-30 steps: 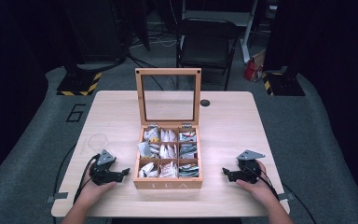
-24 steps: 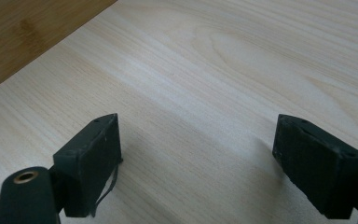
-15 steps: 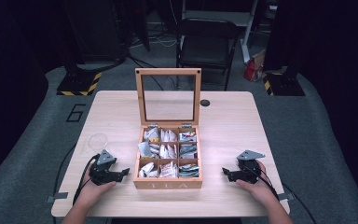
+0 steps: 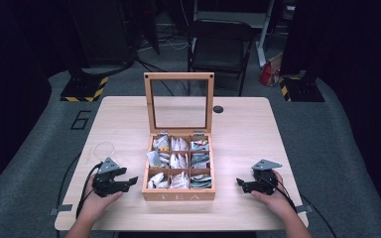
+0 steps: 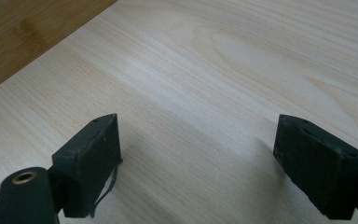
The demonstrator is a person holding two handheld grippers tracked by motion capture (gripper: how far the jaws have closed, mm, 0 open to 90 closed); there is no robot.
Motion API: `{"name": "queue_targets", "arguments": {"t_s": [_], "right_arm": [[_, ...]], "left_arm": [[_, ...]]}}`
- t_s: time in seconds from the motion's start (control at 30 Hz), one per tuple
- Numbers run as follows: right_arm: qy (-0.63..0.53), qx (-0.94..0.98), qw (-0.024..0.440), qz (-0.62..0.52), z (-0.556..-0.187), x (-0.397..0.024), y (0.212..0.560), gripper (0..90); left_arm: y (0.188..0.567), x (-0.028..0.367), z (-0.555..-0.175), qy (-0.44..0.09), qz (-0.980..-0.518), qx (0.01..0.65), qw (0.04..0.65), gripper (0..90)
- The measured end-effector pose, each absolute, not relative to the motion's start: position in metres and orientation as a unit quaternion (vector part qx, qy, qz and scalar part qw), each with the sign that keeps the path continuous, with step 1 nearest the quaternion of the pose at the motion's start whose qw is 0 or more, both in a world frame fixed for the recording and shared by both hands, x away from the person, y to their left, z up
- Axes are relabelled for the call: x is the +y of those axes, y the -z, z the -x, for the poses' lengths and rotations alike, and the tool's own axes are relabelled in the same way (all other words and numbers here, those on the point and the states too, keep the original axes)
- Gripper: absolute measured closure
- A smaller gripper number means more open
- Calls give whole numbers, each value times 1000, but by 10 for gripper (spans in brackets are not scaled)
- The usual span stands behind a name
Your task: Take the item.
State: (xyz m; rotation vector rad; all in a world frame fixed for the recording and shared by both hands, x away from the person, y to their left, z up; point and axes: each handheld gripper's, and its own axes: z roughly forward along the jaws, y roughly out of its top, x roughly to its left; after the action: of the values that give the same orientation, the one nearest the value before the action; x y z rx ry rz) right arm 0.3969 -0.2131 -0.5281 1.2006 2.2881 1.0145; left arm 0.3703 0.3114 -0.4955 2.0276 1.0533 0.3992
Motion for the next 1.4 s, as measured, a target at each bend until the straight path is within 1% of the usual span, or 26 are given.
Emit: {"name": "queue_targets", "arguments": {"t_s": [0.17,0.27,0.43,0.63,0.67,1.13,1.4], "right_arm": [[-359,810,182,-425,-397,-213,528,139],[-359,811,182,-425,-397,-213,528,139],[-360,810,182,-426,-397,-213,528,139],[-359,810,182,-426,-397,-213,528,139],[-359,810,182,-426,-397,-213,528,139],[-360,811,181,-425,-397,-213,528,139],[-360,810,181,-425,-397,-213,528,139]], "left_arm": [[488,312,-368,-153,-790,426,412,396],[483,312,-369,-158,-782,435,417,421],[470,312,-376,-167,-781,432,418,438],[460,309,-386,-167,-779,432,423,481],[458,309,-387,-164,-781,431,422,501],[430,293,-415,-166,-793,408,421,535],[425,289,-423,-156,-789,413,428,560]]}}
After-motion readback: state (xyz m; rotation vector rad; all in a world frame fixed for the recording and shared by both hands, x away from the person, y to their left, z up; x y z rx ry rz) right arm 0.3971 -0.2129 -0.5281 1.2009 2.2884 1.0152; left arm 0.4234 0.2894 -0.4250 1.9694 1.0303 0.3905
